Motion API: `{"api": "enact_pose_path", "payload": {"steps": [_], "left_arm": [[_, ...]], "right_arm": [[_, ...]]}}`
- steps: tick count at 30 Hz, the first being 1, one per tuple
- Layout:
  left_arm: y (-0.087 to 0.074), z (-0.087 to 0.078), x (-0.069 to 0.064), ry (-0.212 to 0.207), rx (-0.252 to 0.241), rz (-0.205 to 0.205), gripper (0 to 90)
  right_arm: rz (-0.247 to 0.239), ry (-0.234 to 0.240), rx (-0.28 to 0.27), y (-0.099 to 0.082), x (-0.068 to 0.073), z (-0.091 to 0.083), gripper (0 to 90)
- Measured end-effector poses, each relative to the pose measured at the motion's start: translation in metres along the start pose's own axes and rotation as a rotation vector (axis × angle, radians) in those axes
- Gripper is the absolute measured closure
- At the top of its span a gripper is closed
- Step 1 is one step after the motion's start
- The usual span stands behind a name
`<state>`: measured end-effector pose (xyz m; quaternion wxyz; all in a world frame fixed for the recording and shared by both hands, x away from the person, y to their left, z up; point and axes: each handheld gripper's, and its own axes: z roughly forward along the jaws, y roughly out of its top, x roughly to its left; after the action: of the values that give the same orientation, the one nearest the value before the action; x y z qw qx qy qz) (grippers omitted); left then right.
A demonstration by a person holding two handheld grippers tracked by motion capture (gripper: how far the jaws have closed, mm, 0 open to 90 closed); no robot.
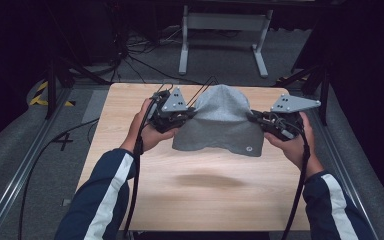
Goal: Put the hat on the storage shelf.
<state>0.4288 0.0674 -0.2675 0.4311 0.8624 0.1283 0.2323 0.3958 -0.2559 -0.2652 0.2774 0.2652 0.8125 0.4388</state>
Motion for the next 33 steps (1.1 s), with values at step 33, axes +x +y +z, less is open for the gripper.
{"api": "enact_pose_path", "payload": {"steps": [33], "left_arm": [[0.059,0.015,0.083,0.138,-0.054,-0.11,84.5]], "right_arm": [[0.037,-0.133,-0.064,0.083,-0.068,0.022,84.9]]}}
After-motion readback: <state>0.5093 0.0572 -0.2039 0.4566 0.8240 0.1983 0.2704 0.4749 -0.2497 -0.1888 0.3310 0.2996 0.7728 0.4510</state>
